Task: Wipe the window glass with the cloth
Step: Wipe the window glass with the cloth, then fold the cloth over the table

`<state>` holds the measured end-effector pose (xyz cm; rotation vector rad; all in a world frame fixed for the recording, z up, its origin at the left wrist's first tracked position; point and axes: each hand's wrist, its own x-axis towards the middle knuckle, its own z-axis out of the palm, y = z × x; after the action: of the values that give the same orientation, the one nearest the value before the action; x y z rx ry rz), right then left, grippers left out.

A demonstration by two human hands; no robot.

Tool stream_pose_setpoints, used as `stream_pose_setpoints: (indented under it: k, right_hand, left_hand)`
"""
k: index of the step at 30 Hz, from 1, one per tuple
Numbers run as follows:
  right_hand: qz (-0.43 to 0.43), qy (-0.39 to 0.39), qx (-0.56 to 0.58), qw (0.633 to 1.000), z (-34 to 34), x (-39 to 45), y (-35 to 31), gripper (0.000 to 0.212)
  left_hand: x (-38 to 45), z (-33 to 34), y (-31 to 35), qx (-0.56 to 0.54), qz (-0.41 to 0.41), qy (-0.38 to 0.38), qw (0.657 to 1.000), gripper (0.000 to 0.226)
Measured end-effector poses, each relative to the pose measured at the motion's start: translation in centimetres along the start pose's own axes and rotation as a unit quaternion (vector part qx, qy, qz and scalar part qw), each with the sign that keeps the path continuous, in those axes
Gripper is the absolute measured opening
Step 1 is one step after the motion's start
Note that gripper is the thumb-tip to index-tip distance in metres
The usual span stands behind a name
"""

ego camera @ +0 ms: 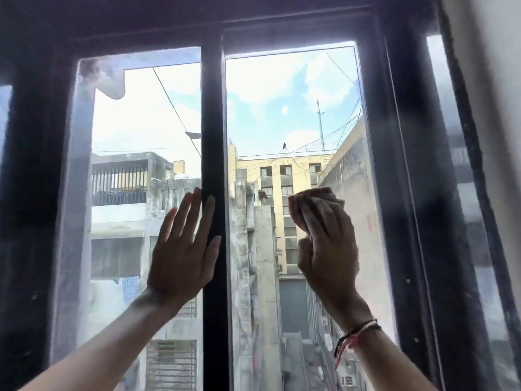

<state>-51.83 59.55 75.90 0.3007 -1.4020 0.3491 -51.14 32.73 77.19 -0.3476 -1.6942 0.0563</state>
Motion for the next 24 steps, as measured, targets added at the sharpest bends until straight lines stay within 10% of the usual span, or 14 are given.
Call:
stream_pose_setpoints:
  k: [4,7,11,15,18,21,24]
  right_hand:
    - [-0.061,-0.144,0.066,0.986,-1.3,-6.2,-4.3,0.039]
    - [0.129,-0.215,0.278,0.927,-5.3,-9.6,-8.1,0.024]
    - [0.414,-0.331,0.534,0.659,-10.6,-12.9,-16.9,0.025]
    - [0.505,-0.471,0.609,0.391,-12.3,-19.0,-28.0,0.021]
    - [0.556,-0.561,0.587,0.177,-13.1,-26.4,-36.0,0.04]
    - [0.587,-0.614,0.515,0.118,-15.2,-34.2,-39.1,0.062]
    - [0.532,-0.716,0.425,0.156,-19.1,-45.4,-47.6,0.04]
  left_hand:
    - [-1.2,-3.9,1.3,-0.079,-0.024,-0.103,0.991,0.071]
    - [-5.6,-7.8,2.1,-0.206,-0.04,-0.234,0.949,0.085]
    - [-14.8,-15.0,1.1,-0.388,-0.16,-0.377,0.826,0.094]
    - [-26.1,-23.1,-3.3,-0.488,-0.369,-0.314,0.726,0.022]
    - [-37.0,-28.8,-7.1,-0.402,-0.525,-0.272,0.699,0.01]
    - [-46.5,-33.3,-7.3,-0.35,-0.621,-0.252,0.654,0.016]
    - [-59.4,-39.6,-8.4,-0.274,-0.714,-0.249,0.594,0.035]
